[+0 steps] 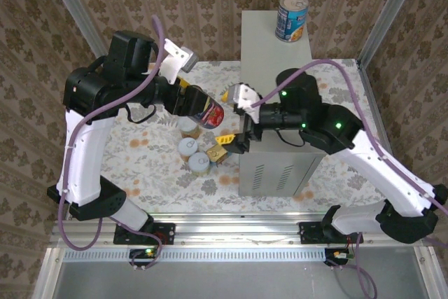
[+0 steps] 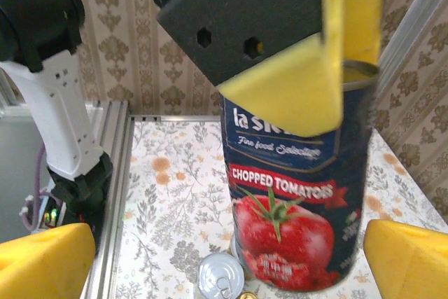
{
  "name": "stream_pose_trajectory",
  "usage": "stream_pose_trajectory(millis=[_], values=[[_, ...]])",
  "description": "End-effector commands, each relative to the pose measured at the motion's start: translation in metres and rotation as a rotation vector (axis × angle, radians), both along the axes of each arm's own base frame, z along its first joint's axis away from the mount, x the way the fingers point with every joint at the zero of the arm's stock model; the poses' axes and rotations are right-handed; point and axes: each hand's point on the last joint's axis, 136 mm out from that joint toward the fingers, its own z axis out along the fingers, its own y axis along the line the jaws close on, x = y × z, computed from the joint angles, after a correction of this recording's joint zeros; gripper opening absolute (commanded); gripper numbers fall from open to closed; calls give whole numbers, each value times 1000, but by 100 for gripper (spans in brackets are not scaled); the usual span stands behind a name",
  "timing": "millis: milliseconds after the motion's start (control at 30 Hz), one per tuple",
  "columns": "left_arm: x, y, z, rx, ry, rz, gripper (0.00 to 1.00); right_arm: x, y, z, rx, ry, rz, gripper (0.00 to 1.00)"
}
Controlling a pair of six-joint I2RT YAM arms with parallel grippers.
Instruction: Place and organize the canned foods onto the counter
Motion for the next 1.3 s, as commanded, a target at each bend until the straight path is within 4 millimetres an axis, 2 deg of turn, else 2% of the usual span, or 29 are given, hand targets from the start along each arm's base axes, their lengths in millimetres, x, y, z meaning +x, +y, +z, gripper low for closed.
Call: stream_pose_trajectory(millis=[0,167,200,400,433,467,800,900,1067,1200,1267], values=[[-11,-3,36,-104,-105,-46,48,15,3,2,-38,-73,-76,100],[-13,-3,36,-107,-104,-54,48,33,12,-4,-43,-84,-143,100],[-13,-3,36,-109,-104,-56,48,37,15,1,-27,-99,-151,100],[-14,-4,39,-120,-105,-61,48,43,24,3,1,-106,-168,100],[-15,-5,39,-123,-105,-64,48,50,31,-9,-17,-94,-174,100],[-15,-5,40,-128,-106,-65,48,52,32,-9,-11,-93,-179,100],[-15,-7,43,-140,-110,-72,48,54,45,-16,12,-55,-152,100],[-15,-6,45,-145,-111,-71,48,55,43,-14,19,-57,-165,95],[-14,-7,46,-153,-109,-75,48,55,39,-8,46,-56,-173,78],[-14,-8,47,-161,-108,-80,49,56,36,-3,74,-46,-176,72],[-14,-9,47,-162,-107,-82,55,57,34,-2,86,-45,-178,71]])
